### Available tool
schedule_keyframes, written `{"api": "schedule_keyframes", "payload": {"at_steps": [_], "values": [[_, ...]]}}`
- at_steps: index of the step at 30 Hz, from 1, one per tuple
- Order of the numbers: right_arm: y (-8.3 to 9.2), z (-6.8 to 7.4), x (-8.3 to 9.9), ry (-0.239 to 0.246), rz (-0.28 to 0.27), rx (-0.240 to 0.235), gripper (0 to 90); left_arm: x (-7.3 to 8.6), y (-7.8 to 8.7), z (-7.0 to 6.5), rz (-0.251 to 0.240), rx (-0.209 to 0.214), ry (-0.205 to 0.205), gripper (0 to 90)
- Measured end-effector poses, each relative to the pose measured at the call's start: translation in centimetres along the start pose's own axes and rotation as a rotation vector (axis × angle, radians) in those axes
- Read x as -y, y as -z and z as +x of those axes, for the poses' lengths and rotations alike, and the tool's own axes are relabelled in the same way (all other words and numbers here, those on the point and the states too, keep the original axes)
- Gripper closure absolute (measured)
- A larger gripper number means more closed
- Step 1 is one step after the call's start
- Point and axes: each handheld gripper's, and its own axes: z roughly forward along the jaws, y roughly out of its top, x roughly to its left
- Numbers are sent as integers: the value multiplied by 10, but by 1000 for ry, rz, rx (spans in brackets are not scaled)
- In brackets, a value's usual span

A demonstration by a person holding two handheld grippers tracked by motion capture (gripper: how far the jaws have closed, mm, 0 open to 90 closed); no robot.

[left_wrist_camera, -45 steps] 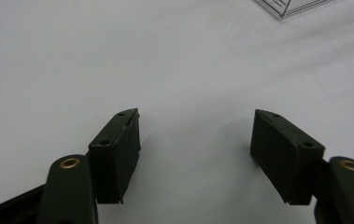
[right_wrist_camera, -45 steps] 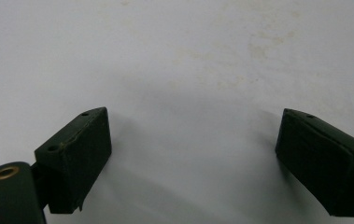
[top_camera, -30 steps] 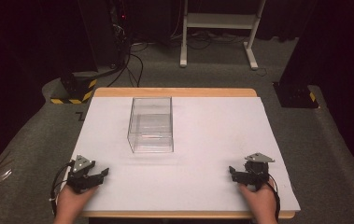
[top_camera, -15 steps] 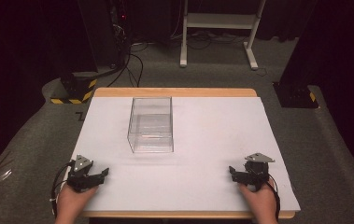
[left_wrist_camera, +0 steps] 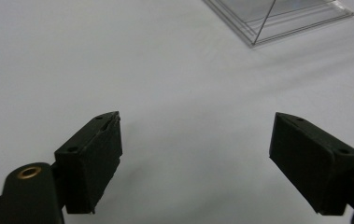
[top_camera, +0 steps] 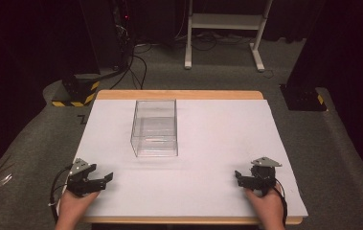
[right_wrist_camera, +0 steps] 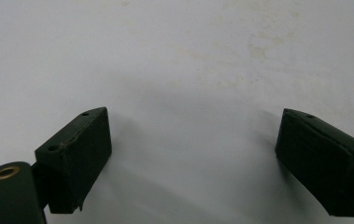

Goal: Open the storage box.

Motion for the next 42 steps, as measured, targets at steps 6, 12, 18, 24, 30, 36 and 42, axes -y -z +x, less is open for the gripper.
{"api": "schedule_keyframes", "payload": {"at_steps": [6,12,18,24,30,36,42], "values": [[0,0,0,0,0,0,105,-5,2,-9,-22,16,-20,162],[0,0,0,0,0,0,105,-10,4,-15,-45,29,-32,147],[0,0,0,0,0,-1,105,-14,4,-25,-62,75,-30,146],[0,0,0,0,0,-1,104,-17,2,-33,-68,103,-46,144],[0,0,0,1,0,-1,105,-23,1,-45,-89,138,-76,144],[0,0,0,0,0,-1,105,-30,-2,-56,-100,192,-84,143],[0,0,0,1,0,0,105,-39,-7,-71,-127,242,-93,134]]}}
